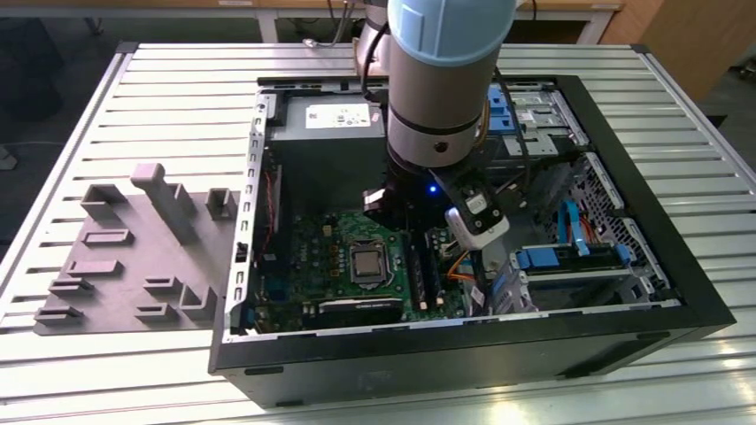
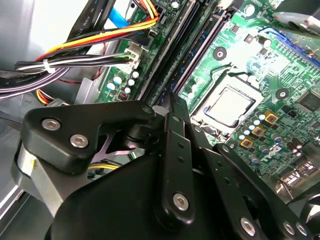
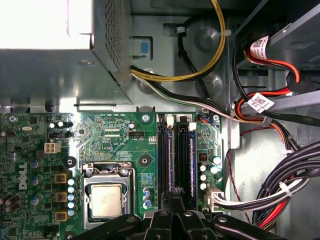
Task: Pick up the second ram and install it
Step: 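Insert the second ram into the second slot, then press down the second ram until it locks into place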
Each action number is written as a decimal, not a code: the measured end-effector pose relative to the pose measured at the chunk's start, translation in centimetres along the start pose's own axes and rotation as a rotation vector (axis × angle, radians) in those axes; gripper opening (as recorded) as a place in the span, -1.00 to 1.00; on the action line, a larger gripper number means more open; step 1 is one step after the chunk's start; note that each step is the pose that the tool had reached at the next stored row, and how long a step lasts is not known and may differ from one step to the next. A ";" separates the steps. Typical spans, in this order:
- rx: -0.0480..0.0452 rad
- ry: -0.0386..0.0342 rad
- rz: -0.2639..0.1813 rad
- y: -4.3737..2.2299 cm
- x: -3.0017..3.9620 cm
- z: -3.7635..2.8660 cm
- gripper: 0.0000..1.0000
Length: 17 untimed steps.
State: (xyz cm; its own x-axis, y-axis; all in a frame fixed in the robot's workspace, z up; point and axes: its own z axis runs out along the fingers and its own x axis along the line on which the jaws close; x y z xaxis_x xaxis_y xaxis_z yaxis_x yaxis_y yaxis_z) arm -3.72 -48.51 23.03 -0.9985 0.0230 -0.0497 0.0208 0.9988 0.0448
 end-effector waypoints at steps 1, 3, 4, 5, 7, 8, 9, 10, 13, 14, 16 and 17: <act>0.0000 0.0000 0.000 0.00 0.00 0.00 -0.79; 0.0010 -0.0001 0.000 0.00 0.00 0.00 -0.79; 0.0011 -0.0001 0.000 0.00 0.00 0.00 -0.79; 0.0011 0.0000 0.000 0.00 0.00 0.00 -0.79; 0.0013 0.0000 0.000 0.00 0.00 0.00 -0.79; 0.0013 -0.0001 0.000 0.00 0.00 0.00 -0.79; 0.0014 -0.0001 0.000 0.00 0.00 0.00 -0.79; 0.0014 -0.0001 0.000 0.00 0.00 0.00 -0.79; 0.0013 -0.0001 0.000 0.11 0.00 0.00 -0.79; 0.0012 -0.0001 0.000 0.20 0.01 0.02 -0.79; 0.0011 -0.0001 0.000 0.58 0.01 0.03 -0.79; 0.0012 0.0000 0.000 0.84 0.02 0.05 -0.79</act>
State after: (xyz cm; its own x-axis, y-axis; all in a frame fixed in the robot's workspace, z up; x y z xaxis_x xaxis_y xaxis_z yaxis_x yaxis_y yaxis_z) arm -3.72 -47.67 23.02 -0.9985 0.0230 -0.0498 0.0208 0.9988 0.0436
